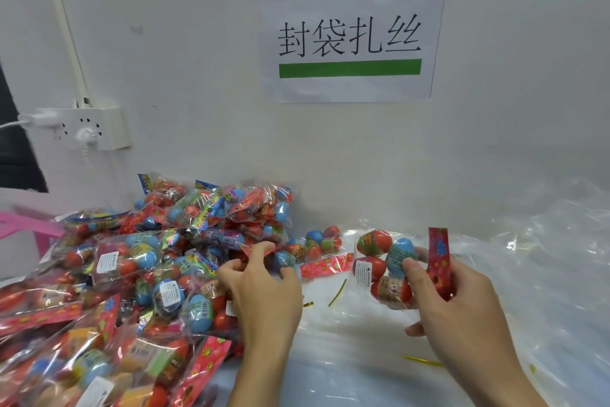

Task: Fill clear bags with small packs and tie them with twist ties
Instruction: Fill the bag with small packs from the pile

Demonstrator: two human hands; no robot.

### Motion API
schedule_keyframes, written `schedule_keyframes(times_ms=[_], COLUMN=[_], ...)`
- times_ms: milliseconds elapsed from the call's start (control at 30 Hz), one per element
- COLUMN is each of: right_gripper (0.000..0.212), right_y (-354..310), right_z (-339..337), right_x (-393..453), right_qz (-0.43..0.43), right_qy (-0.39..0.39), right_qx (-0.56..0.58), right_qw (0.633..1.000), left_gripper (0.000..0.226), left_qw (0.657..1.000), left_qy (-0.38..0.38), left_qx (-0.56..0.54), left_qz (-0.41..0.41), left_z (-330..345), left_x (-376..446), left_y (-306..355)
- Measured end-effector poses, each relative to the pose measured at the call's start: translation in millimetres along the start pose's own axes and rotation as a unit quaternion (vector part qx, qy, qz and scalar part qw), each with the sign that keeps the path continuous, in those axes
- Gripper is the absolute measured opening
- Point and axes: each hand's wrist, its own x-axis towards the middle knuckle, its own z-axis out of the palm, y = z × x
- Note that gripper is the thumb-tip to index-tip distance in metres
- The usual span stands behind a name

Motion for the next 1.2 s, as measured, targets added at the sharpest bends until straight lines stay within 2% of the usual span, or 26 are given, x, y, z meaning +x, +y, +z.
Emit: schedule_keyframes(times_ms=[100, 200, 267, 400, 500, 633, 733, 800, 867, 900, 1000, 1100, 1200], right_gripper=[0.013, 0.011, 0.013, 0.017, 0.012, 0.010, 0.011, 0.010, 0.001, 0.011, 0.047, 0.054, 0.059], right_y=[1.8, 3.0, 2.8, 3.3, 1.2, -4.0, -5.0, -3.8, -3.7, -6.5, -13.2, -15.1, -10.1], right_z=[0.7, 0.1, -0.1, 0.2, 0.7, 1.5, 4.6, 7.7, 9.5, 10.2, 7.0, 1.4, 3.0], right_x=[0.0, -0.1, 0.0, 0.7, -1.2, -5.0, -5.2, -5.5, -6.6, -7.1, -7.9, -7.7, -6.7], right_qz=[-0.001, -0.002, -0.006, -0.013, -0.014, -0.051, -0.060, -0.038, 0.013, 0.045, 0.129, 0.158, 0.129], right_qy=[-0.005, -0.010, -0.012, -0.004, -0.006, -0.002, -0.004, -0.015, -0.040, -0.061, -0.177, -0.245, -0.248], right_qx=[-0.001, 0.001, 0.002, -0.006, -0.004, -0.052, -0.083, -0.072, -0.004, 0.032, 0.134, 0.241, 0.228], right_qw=[1.000, 1.000, 1.000, 1.000, 1.000, 0.997, 0.995, 0.997, 0.999, 0.997, 0.966, 0.926, 0.933], left_gripper=[0.063, 0.066, 0.056, 0.018, 0.006, 0.014, 0.018, 0.021, 0.025, 0.026, 0.024, 0.024, 0.013], left_qw=[0.998, 0.991, 0.987, 0.966, 0.949, 0.941, 0.929, 0.919, 0.909, 0.906, 0.907, 0.908, 0.893], left_qy=[-0.059, -0.068, -0.014, 0.170, 0.210, 0.144, 0.019, -0.067, -0.157, -0.192, -0.211, -0.199, -0.238], left_qx=[-0.009, -0.109, -0.152, -0.193, -0.218, -0.267, -0.296, -0.286, -0.263, -0.246, -0.194, -0.209, -0.280], left_qz=[-0.015, -0.047, -0.054, 0.037, 0.086, 0.148, 0.220, 0.265, 0.282, 0.288, 0.310, 0.305, 0.259], left_z=[-1.4, -3.7, -5.0, -11.6, -17.2, -20.6, -20.7, -15.4, -4.5, 1.5, 12.6, 11.6, 5.4], left_x=[6.1, 10.0, 10.6, 4.8, -0.2, -6.3, -18.2, -28.9, -41.1, -47.1, -60.4, -59.0, -54.2], left_y=[-6.6, -8.6, -5.9, 11.4, 26.3, 46.2, 61.8, 68.8, 71.6, 71.7, 72.3, 73.9, 76.6])
